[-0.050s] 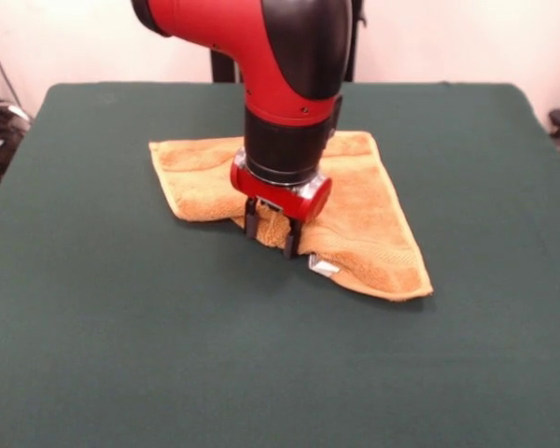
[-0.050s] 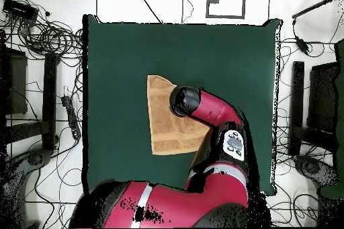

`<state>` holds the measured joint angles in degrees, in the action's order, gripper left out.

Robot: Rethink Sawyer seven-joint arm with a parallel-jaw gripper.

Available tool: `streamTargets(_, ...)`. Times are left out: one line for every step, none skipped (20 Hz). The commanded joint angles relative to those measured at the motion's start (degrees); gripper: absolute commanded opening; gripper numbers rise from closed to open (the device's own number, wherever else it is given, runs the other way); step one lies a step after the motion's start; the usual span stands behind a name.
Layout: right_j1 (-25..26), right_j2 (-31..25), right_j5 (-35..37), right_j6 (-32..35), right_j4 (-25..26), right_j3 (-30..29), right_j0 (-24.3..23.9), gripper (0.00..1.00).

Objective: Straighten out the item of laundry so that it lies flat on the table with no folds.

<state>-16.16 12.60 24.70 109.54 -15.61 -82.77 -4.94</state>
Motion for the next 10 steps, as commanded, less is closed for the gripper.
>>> streamTargets(1.1, -4.3, 7.8, 11.0, -1.7, -1.2, 2.9, 1.00)
streamTargets(1.1, -4.2, 7.6, 11.2, -1.8, -1.4, 2.9, 1.00)
streamTargets(1.0, -4.3, 7.5, 11.3, -2.0, -1.6, 2.7, 1.00)
streamTargets(0.8, -4.3, 7.4, 11.2, -2.0, -1.7, 2.5, 1.00)
streamTargets(0.5, -4.3, 7.4, 10.9, -1.8, -1.8, 2.3, 1.00)
streamTargets(0.2, -4.1, 7.8, 10.6, -1.6, -1.7, 2.3, 1.00)
streamTargets(-0.2, -3.7, 8.5, 10.9, -1.7, -1.6, 2.3, 1.00)
streamTargets(-0.6, -3.4, 9.2, 11.1, -1.8, -1.5, 2.5, 1.00)
streamTargets(-0.8, -3.1, 9.8, 11.2, -1.7, -1.2, 2.6, 1.00)
streamTargets(-0.8, -3.0, 10.0, 11.1, -1.6, -1.0, 2.6, 1.00)
